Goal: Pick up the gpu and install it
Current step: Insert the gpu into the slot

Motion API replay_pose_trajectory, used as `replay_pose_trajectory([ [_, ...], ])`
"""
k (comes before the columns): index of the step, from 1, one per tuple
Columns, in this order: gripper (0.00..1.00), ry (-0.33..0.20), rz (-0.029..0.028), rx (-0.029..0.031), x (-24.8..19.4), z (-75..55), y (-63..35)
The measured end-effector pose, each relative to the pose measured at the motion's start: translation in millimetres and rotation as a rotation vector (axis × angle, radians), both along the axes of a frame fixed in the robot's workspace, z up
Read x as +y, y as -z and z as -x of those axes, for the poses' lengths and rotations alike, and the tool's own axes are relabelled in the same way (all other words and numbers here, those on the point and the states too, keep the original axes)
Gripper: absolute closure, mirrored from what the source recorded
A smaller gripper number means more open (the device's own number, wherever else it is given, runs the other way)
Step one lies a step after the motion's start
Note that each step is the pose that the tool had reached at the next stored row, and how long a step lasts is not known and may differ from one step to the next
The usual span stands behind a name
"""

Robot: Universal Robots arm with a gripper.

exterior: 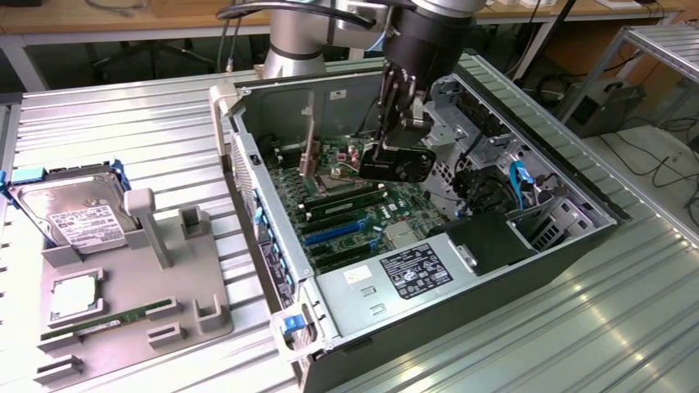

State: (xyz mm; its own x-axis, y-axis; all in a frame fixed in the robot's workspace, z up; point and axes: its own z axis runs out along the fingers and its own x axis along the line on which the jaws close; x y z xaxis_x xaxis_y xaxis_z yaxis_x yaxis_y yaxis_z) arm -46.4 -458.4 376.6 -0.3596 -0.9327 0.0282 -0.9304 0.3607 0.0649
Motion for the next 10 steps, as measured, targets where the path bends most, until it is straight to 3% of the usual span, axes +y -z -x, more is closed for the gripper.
replay_pose_trajectory([
  [10,0.74,-0.216,-0.0084,0.0,0.0,0.0,6.5],
])
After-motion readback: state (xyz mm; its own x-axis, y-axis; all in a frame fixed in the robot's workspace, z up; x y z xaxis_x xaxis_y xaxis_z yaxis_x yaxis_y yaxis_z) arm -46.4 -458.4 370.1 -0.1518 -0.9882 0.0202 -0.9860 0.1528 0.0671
